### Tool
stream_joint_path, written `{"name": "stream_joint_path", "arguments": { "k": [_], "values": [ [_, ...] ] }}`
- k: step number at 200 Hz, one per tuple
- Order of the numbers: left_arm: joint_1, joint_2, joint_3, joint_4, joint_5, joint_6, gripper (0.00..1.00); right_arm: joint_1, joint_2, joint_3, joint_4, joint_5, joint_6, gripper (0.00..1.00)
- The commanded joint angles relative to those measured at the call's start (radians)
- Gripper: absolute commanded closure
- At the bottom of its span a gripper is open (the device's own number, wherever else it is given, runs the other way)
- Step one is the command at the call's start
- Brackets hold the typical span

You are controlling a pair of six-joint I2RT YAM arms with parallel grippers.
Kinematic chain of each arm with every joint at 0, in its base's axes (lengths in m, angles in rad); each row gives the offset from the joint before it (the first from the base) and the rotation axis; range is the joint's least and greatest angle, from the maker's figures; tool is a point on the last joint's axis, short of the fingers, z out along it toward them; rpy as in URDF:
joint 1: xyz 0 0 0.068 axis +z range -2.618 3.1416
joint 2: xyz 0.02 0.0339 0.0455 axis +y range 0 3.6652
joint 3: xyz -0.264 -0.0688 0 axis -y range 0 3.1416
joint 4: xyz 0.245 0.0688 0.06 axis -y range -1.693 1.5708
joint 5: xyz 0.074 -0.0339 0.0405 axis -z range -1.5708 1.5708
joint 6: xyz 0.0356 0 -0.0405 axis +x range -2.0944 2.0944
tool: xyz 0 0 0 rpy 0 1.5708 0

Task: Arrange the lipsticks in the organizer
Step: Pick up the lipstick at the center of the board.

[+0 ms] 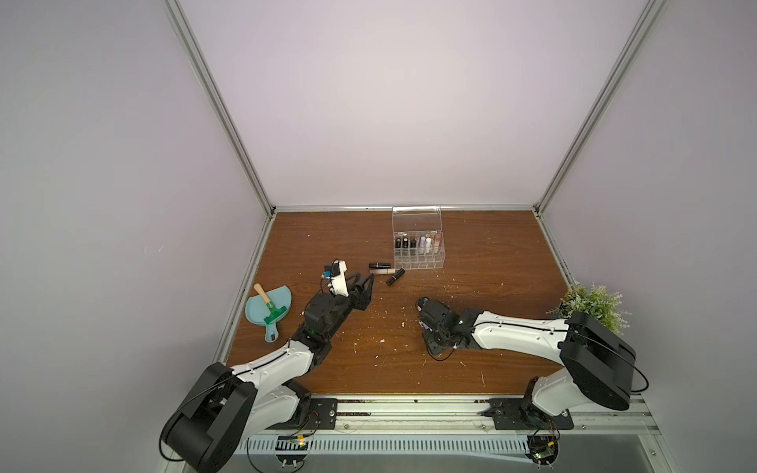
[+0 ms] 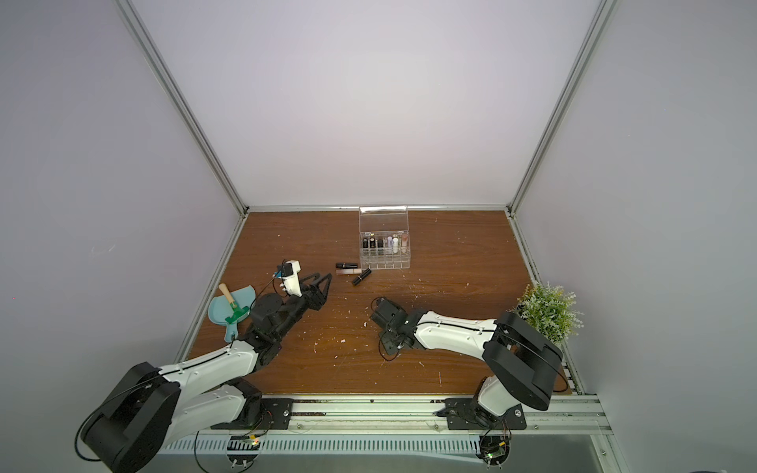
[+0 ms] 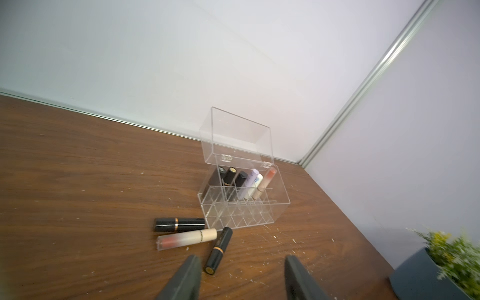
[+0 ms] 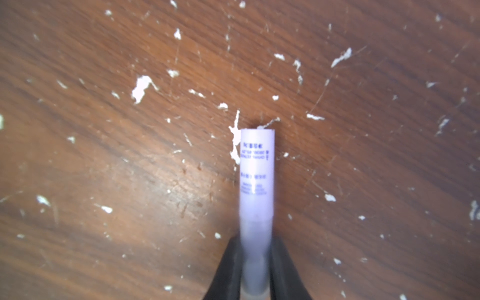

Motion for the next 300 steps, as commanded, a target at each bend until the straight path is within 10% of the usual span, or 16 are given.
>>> {"name": "stream_joint_path", "arguments": {
  "k": [1,56,98,300],
  "values": [
    [0.01,0.047,0.047,0.064,0.178,0.003,0.33,-0.008,-0.094,0.079,0.006,0.007,-0.05,0.92],
    [0.019,0.24,0.094,0.345,0.523,-0.184,0.13,-0.079,-0.231,0.151,0.094,-0.17,-0.117,0.91],
    [0.047,0.505,0.108,0.902,0.677,-0.524,0.02,-0.105,-0.273,0.15,0.104,-0.224,-0.144,0.91],
    [0.014,0.53,0.172,0.889,0.797,-0.558,0.56,-0.106,-0.262,0.148,0.187,-0.325,-0.126,0.92]
  ]
}}
